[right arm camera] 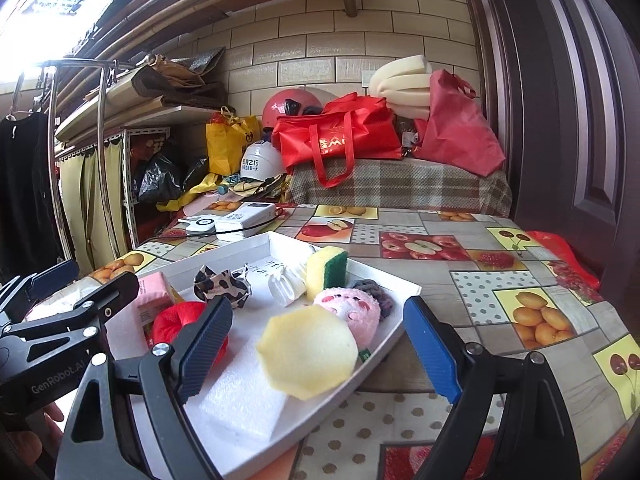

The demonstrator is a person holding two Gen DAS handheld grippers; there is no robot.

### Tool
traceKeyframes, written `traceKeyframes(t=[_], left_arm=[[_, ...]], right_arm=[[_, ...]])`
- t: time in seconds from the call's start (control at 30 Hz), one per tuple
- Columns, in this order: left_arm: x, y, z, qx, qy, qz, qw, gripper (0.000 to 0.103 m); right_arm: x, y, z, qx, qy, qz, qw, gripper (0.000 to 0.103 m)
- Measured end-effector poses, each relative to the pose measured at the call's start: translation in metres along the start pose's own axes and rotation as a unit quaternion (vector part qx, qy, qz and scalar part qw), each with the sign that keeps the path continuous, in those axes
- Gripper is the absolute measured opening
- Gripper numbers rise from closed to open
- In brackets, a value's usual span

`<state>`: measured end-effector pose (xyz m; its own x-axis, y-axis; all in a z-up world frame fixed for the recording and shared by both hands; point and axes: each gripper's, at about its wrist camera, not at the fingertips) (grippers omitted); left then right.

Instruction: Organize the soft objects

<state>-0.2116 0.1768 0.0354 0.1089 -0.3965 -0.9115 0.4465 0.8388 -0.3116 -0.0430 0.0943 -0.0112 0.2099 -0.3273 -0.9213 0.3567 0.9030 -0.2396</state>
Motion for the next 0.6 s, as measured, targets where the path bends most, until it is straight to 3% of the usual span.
traceKeyframes(t=[0.2, 0.4, 0.6], left_arm=[[0.009, -0.018, 0.011, 0.011, 0.006, -0.01, 0.9999, 0.087], [0.013, -0.033, 0.021, -0.039, 0.021, -0.003, 0.999, 0.087], [0.022, -0.052, 0.031, -0.006, 0.036, -0.014, 0.9992, 0.087]], right_arm=[[0.009, -0.023, -0.002, -0.002, -0.025, -0.001, 1.0, 0.088], [0.018, -0.045, 0.021, 0.012, 0.011, 0.003, 1.0, 0.088], [0.031, -0.071, 0.059, 0.044, 0.076, 0.027, 0.996, 0.088]])
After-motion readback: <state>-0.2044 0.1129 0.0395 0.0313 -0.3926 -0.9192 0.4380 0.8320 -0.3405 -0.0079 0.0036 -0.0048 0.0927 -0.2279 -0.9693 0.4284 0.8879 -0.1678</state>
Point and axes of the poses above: each gripper's, at about its wrist camera, not at the fingertips, and y roughly the way its jaws point, z to its right, x to its underside, and after that the axes turned 15 degrees about -y, right-handed
